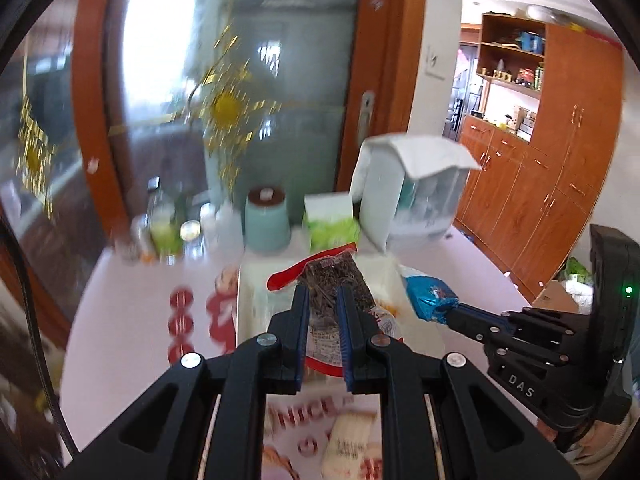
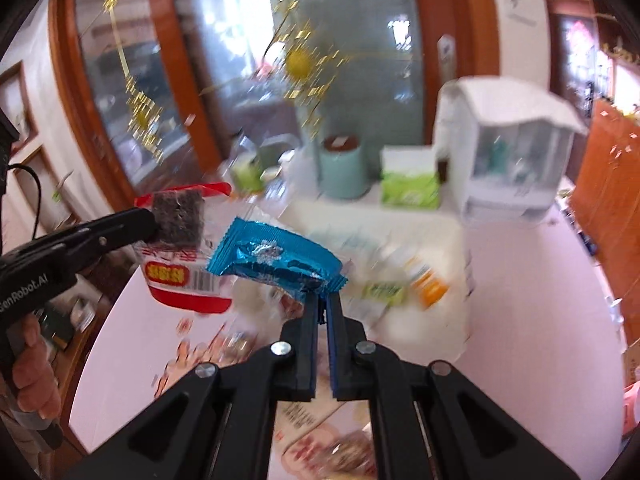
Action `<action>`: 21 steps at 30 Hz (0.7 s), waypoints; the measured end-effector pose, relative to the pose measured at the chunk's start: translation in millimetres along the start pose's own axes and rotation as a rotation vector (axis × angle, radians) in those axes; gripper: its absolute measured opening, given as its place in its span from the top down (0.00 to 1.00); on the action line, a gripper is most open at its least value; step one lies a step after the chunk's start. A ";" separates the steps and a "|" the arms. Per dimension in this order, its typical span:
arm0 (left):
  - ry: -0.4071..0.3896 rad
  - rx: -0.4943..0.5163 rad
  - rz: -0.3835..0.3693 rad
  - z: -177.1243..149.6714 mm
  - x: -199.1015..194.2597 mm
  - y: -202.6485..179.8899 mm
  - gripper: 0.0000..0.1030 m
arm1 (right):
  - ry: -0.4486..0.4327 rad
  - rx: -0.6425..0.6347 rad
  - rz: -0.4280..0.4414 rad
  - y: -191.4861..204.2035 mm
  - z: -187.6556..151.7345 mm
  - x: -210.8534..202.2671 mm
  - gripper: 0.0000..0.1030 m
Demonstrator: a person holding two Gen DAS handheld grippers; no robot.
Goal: Organize snacks
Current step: 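Carry both packets over the white tray and open both tools inside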
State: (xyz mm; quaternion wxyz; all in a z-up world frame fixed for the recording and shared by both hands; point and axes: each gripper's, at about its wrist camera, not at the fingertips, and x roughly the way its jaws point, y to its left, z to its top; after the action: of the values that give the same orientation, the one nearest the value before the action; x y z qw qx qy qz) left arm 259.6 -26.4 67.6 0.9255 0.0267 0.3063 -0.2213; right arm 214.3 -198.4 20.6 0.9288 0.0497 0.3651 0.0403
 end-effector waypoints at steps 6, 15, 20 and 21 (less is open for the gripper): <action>-0.014 0.060 0.043 39.7 30.5 -12.0 0.89 | -0.050 0.026 -0.086 -19.8 40.8 -0.6 0.96; 0.106 0.082 0.057 34.7 98.1 -11.6 0.76 | 0.078 0.099 -0.157 -47.0 54.9 58.7 0.91; 0.130 0.100 0.078 17.0 109.9 -13.1 0.18 | 0.212 0.150 -0.183 -65.3 37.2 94.1 0.88; 0.128 0.107 0.083 14.4 109.0 -13.9 0.17 | 0.218 0.153 -0.186 -66.9 33.1 95.7 0.88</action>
State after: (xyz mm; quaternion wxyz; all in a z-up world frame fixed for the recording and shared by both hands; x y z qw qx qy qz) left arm 339.5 -84.5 17.3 0.9096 0.1027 0.3512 -0.1966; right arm 309.3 -256.2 -27.9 0.8770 0.0815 0.4686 -0.0687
